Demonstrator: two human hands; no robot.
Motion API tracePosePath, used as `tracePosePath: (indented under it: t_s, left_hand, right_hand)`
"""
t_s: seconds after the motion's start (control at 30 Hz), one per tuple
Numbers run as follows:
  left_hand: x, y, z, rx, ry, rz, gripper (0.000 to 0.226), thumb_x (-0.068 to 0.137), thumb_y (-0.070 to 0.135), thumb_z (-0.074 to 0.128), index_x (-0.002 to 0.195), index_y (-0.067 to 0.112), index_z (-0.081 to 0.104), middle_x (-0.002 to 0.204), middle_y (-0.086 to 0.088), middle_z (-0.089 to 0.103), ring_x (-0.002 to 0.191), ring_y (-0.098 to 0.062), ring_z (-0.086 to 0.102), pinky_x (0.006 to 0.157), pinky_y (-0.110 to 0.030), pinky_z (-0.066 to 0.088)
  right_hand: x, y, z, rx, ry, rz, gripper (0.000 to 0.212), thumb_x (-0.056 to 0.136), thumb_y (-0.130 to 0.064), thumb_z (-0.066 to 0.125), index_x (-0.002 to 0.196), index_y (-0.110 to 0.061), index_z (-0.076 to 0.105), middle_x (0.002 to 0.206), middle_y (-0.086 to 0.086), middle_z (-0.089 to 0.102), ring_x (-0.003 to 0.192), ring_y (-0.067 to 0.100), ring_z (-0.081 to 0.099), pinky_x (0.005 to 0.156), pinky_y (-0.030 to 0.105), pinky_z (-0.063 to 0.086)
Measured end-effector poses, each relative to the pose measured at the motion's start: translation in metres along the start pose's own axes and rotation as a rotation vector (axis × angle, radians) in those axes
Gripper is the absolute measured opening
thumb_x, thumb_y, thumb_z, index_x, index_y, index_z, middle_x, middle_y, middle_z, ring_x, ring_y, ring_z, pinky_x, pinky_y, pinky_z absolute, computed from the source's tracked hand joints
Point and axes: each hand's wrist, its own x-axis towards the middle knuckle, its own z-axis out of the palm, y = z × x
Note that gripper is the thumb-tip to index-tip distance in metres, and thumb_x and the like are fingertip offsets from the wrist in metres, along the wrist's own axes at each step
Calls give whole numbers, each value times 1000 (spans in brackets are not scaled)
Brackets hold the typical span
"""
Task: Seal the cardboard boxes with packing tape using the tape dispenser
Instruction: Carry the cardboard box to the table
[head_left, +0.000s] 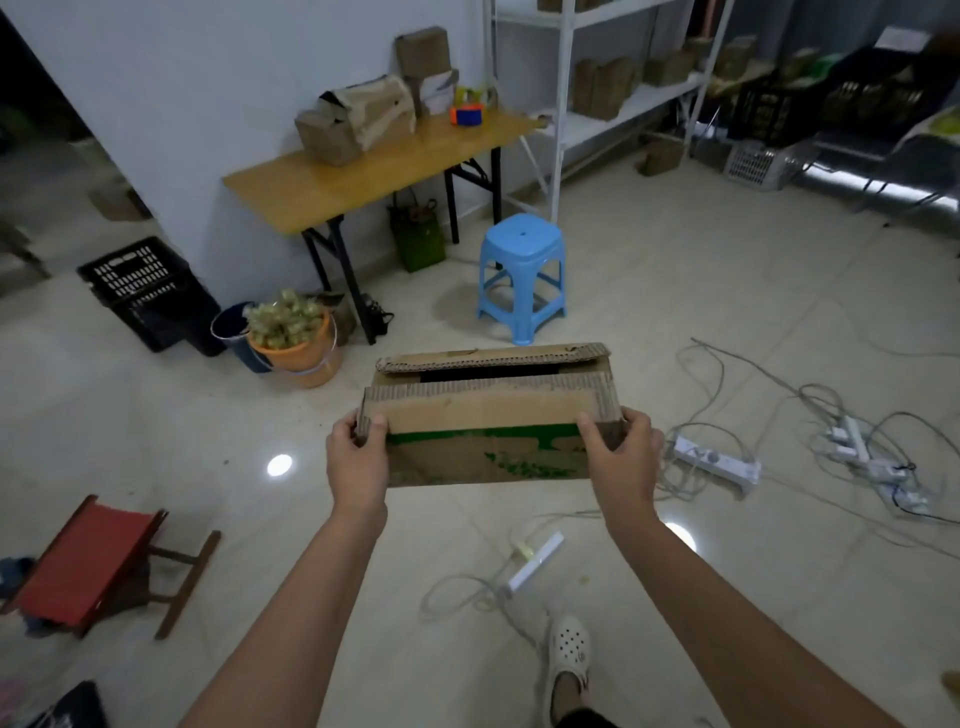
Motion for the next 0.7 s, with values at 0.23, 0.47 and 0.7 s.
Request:
tracePosePath:
  t_s: [0.23,0.47,0.7]
  left_hand:
    - [88,47,109,40,76,2,35,98,31,57,130,18,56,125,-1,58,110,-18,54,91,-34,48]
    - [158,61,162,67,99,-41,42,98,32,58,137,17,52,130,-1,56,116,-19,52,101,-38,47]
    - [270,83,222,46,32,-24,31,99,29,57,128,17,57,125,-1,56,114,-19,53,97,-35,47]
  right_hand:
    - [147,-27,34,16,-69,-15,53,89,-40,66,129,-12,44,118,2,35,99,15,49,79,27,45]
    - [231,-35,77,9,-117,14,54,87,-42,66,128,-14,45,115,0,35,94,12,49,79,23,44]
    - [324,-62,154,12,-68,32,55,88,-41,66,129,-13,44,115,-2,33,96,12,48,82,24,44]
